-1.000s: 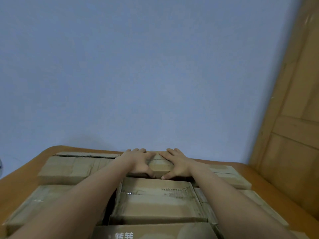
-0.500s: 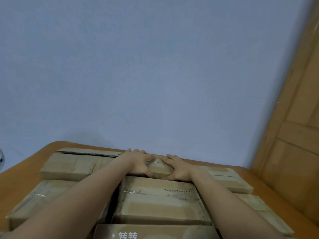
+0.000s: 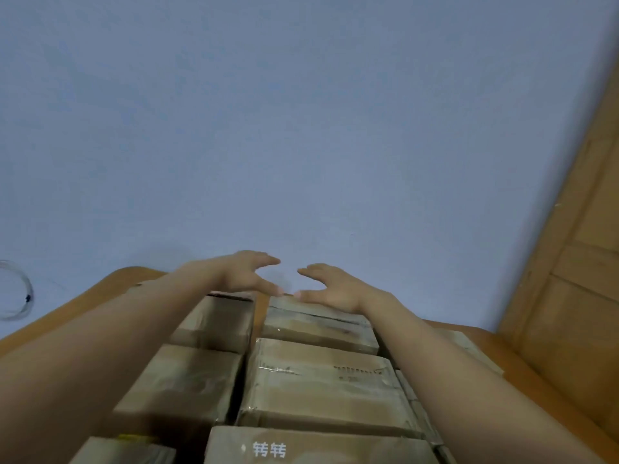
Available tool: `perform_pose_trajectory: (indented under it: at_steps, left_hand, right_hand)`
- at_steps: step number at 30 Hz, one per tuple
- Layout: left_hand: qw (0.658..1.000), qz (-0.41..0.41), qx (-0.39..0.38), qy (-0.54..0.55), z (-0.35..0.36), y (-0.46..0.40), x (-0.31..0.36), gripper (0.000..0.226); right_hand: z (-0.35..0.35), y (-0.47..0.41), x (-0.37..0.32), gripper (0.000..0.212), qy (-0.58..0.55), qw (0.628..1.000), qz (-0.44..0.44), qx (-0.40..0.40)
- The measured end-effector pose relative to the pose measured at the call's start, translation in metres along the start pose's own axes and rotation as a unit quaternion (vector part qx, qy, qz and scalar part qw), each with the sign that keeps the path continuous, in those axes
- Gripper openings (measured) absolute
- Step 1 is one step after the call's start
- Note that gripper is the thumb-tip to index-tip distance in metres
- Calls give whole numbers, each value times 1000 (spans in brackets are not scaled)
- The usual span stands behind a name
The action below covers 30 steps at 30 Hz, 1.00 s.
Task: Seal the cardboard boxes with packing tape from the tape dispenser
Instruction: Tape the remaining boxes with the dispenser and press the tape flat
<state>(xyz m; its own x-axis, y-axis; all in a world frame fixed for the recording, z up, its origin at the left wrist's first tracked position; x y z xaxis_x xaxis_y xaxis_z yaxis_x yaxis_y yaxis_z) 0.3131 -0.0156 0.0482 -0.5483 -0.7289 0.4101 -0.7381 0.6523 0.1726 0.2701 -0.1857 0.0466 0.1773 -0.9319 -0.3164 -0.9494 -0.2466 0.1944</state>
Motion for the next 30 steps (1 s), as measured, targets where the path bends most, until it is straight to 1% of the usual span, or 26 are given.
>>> perform_pose_trajectory:
  at_steps: [1, 5, 7, 8, 10, 11, 12, 13, 15, 17, 19, 22, 24, 27, 30]
  left_hand:
    - [1000, -19, -17, 10, -2, 9, -13, 85]
    - [993, -89, -80, 4, -1, 34, -67, 127]
    - [987, -102, -121, 19, 3, 41, -90, 137]
    - [985, -97, -143, 18, 6, 44, -99, 133]
    - [984, -75, -164, -7, 10, 50, -106, 109]
    - [983, -86, -163, -21, 11, 52, -108, 106]
    - [981, -108, -157, -45, 12, 53, -112, 112]
    - [977, -132, -151, -68, 12, 53, -115, 118]
    - [975, -149, -132, -97, 13, 50, -119, 124]
    - [976, -143, -111, -118, 12, 51, -120, 128]
    - [976, -126, -76, -159, 9, 53, -119, 123]
    - [972, -103, -14, -212, -3, 64, -110, 108]
    - [966, -96, 27, -239, -17, 78, -100, 110]
    - [950, -76, 107, -285, -44, 107, -74, 117]
    - [928, -48, 179, -322, -68, 140, -37, 115]
  right_hand:
    - [3, -7, -15, 73, 14, 1000, -16, -4]
    - [27, -36, -67, 79, 55, 996, -41, -51]
    - [41, -49, -86, 86, 78, 994, -39, -69]
    - [47, -54, -93, 90, 87, 992, -35, -78]
    - [61, -63, -101, 96, 100, 989, -16, -104]
    - [67, -69, -101, 101, 104, 988, -3, -114]
    - [72, -73, -100, 105, 107, 987, 9, -117]
    - [75, -76, -98, 108, 109, 987, 19, -113]
    - [75, -78, -95, 110, 107, 989, 28, -95]
    - [73, -75, -95, 103, 112, 991, 23, -77]
    - [70, -67, -100, 96, 120, 992, 9, -48]
    - [59, -58, -111, 93, 126, 992, -18, 17]
    - [46, -50, -120, 92, 127, 989, -35, 63]
    - [21, -25, -136, 90, 125, 983, -56, 122]
    - [-11, 16, -151, 92, 139, 974, -67, 168]
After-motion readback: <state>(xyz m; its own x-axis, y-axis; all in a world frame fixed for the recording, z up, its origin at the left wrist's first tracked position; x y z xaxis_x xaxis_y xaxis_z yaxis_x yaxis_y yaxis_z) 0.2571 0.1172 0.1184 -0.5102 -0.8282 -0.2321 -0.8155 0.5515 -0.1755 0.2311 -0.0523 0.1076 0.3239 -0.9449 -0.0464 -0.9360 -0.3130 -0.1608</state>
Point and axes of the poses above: each hand's wrist, its own y-axis away from the middle knuckle, its own z-axis out of the palm, x = y × z, the point moved 5 cm from there along -y, towards the middle knuckle, and after that the axes turned 12 degrees about -x, right-handed, at the moved point
